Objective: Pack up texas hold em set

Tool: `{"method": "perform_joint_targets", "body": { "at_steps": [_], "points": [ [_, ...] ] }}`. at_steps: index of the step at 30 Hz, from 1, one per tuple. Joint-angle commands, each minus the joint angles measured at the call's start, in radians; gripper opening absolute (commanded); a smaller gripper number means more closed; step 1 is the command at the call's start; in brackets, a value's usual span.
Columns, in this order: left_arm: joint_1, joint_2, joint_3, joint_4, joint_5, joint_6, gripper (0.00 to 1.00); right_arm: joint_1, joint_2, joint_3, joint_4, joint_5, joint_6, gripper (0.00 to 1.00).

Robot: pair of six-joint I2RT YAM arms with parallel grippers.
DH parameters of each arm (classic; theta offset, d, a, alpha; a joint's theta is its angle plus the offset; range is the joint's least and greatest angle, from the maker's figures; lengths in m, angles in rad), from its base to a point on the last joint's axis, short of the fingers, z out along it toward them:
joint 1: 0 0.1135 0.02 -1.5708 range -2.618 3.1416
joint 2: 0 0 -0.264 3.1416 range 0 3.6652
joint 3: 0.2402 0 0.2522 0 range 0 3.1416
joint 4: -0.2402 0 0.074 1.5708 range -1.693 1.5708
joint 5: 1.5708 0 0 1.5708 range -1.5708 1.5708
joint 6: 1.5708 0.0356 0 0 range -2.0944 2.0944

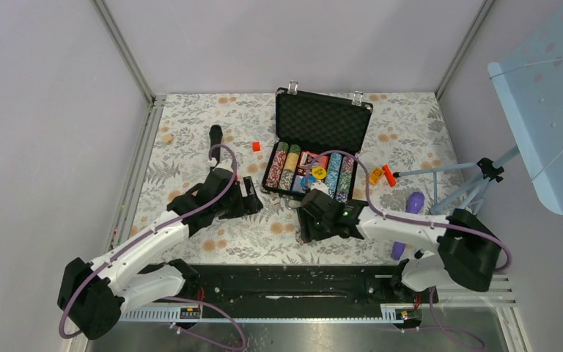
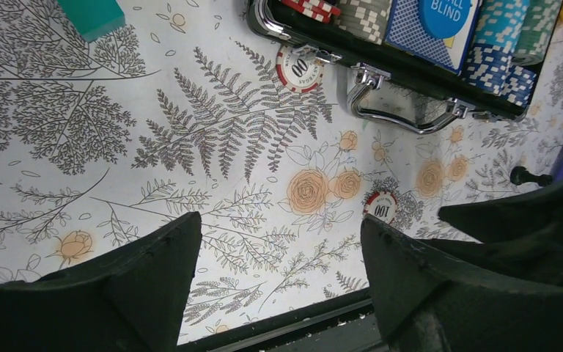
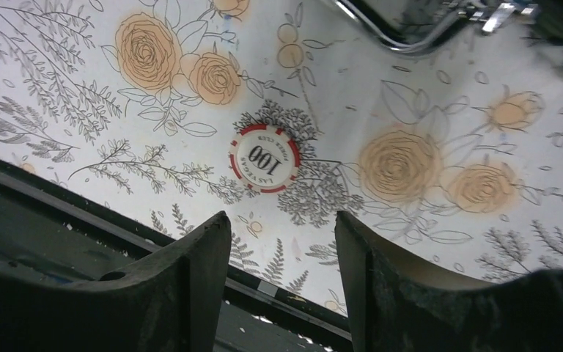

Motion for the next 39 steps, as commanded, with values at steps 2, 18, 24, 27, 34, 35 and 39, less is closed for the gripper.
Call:
{"method": "perform_joint_targets", "body": {
  "at_steps": [2, 18, 24, 27, 34, 35, 39],
  "points": [
    [0.005, -0.077, 0.002, -0.032, -0.042, 0.019, 0.80, 0.075, 0.134, 0.134, -0.038, 0.123, 0.068, 0.63],
    [0.049, -0.141, -0.028, -0.059, -0.022, 0.041, 0.81, 0.109, 0.369, 0.282, -0.142, 0.156, 0.060, 0.67],
    [0.058, -0.144, -0.031, -0.059, -0.015, 0.045, 0.81, 0.137, 0.421, 0.321, -0.202, 0.194, 0.050, 0.63],
    [0.060, -0.146, -0.031, -0.059, -0.012, 0.047, 0.82, 0.147, 0.442, 0.337, -0.237, 0.217, 0.051, 0.60],
    [0.063, -0.149, -0.036, -0.059, -0.011, 0.047, 0.82, 0.158, 0.472, 0.332, -0.253, 0.228, 0.054, 0.54],
    [0.064, -0.148, -0.036, -0.059, -0.010, 0.048, 0.81, 0.158, 0.475, 0.333, -0.253, 0.225, 0.054, 0.53],
    [0.066, -0.146, -0.033, -0.059, -0.010, 0.048, 0.82, 0.159, 0.479, 0.332, -0.254, 0.234, 0.056, 0.48]
  ]
}}
